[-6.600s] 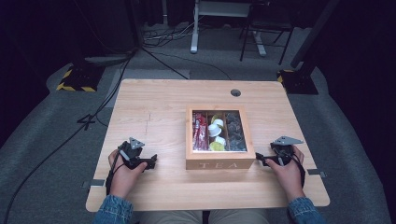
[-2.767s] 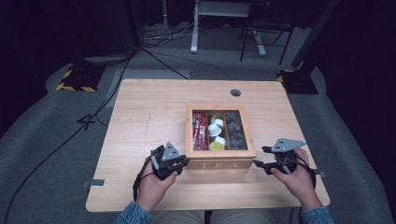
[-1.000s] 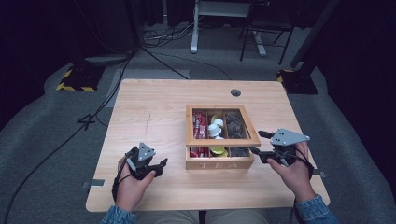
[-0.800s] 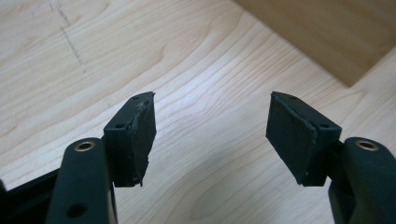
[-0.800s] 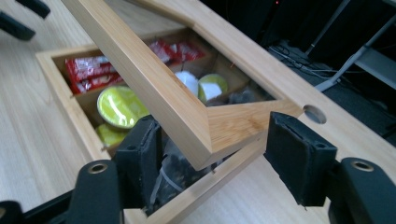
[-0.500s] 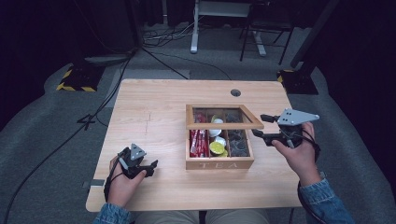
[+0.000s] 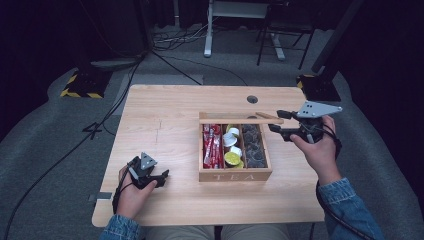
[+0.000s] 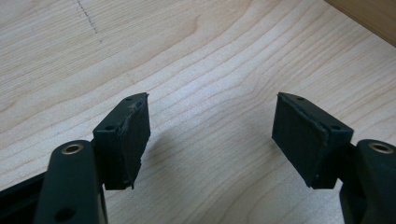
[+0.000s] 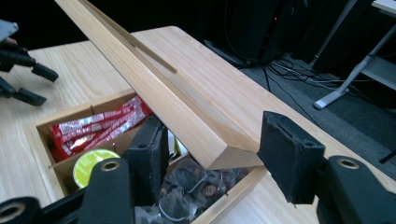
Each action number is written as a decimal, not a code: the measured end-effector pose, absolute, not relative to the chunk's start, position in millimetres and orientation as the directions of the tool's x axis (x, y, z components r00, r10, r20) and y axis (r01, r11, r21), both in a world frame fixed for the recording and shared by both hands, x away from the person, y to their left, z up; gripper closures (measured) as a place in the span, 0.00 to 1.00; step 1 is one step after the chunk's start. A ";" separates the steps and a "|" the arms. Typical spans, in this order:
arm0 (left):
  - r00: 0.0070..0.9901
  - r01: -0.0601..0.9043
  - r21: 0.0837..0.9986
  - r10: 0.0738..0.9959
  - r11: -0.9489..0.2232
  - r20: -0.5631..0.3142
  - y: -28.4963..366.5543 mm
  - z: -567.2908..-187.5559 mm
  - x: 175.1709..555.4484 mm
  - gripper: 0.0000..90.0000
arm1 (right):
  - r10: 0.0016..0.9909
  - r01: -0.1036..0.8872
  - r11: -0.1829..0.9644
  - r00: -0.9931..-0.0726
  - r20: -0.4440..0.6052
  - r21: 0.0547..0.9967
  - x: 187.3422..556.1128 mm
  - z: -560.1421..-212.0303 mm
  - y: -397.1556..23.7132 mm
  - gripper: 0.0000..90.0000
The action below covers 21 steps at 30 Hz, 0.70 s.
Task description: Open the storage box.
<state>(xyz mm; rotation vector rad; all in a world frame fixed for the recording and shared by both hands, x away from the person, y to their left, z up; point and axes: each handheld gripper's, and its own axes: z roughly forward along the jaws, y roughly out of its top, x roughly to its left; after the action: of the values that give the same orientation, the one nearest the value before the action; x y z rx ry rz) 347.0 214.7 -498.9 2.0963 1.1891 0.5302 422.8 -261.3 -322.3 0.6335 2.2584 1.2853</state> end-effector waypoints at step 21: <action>0.489 0.622 0.708 0.872 -0.334 -0.018 217.1 -503.4 352.2 0.31 | 0.605 0.191 0.423 -0.787 -0.119 0.886 465.7 -303.2 -252.2 0.52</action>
<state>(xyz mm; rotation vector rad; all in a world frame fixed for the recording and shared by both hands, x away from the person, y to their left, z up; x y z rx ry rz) 352.2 217.1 -503.4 2.0746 1.2254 0.4867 465.7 -252.2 -303.2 0.6761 2.2587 1.3263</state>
